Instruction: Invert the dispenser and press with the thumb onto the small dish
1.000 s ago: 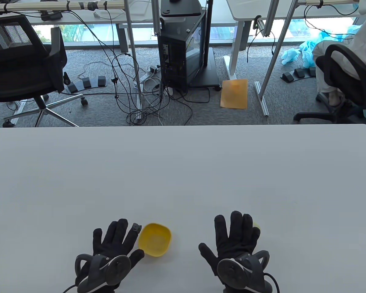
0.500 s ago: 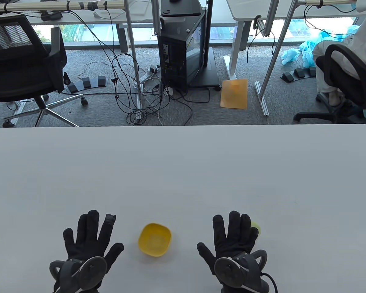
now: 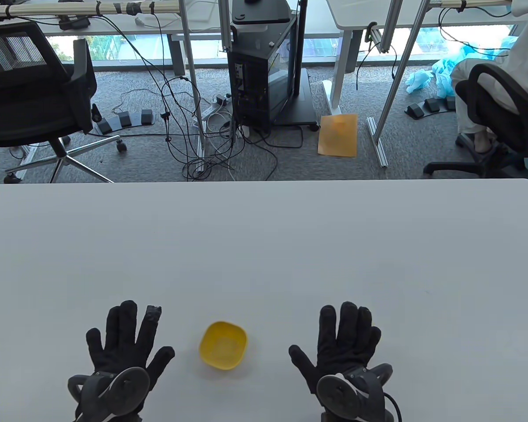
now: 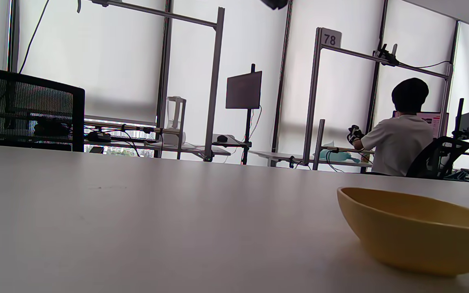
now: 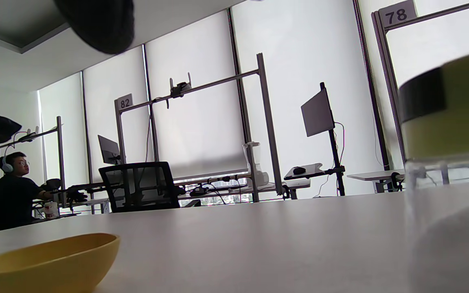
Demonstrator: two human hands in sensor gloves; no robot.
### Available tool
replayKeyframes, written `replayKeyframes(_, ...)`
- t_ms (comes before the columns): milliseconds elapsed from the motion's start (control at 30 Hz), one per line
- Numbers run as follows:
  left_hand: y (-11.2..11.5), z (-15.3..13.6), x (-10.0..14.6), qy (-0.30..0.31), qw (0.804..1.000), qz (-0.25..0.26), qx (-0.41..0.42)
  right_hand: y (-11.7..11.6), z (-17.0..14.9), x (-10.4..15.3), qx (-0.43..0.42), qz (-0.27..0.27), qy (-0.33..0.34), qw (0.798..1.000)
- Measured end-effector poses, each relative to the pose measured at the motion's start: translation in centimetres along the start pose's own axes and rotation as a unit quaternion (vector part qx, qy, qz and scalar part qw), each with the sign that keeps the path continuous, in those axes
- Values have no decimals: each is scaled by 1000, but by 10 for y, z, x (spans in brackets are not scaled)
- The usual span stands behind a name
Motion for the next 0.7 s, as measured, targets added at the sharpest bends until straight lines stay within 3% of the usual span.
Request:
replayKeyframes(367, 0, -1, -1, -8, 1000, 1, 4, -7, -53, 7, -28, 12, -160, 987)
replayKeyframes(567, 1, -3, -2, -15, 1000, -5, 5, -24, -77, 13, -77, 106, -232, 964)
replayKeyframes(700, 2, -3, -2, -17, 1000, -5, 6, -39, -81, 11, -97, 148, -236, 956)
Point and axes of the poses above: the tracker on the back of each hand, its own z axis roughly to the thumb side, its own x axis roughly from the fingertips to the wrist, y = z × x, the point moved 2 cm from there along -x, roughly from the wrist to the fingertips, and after that the axes turned 8 degrees about x, right-handed, at the moved point
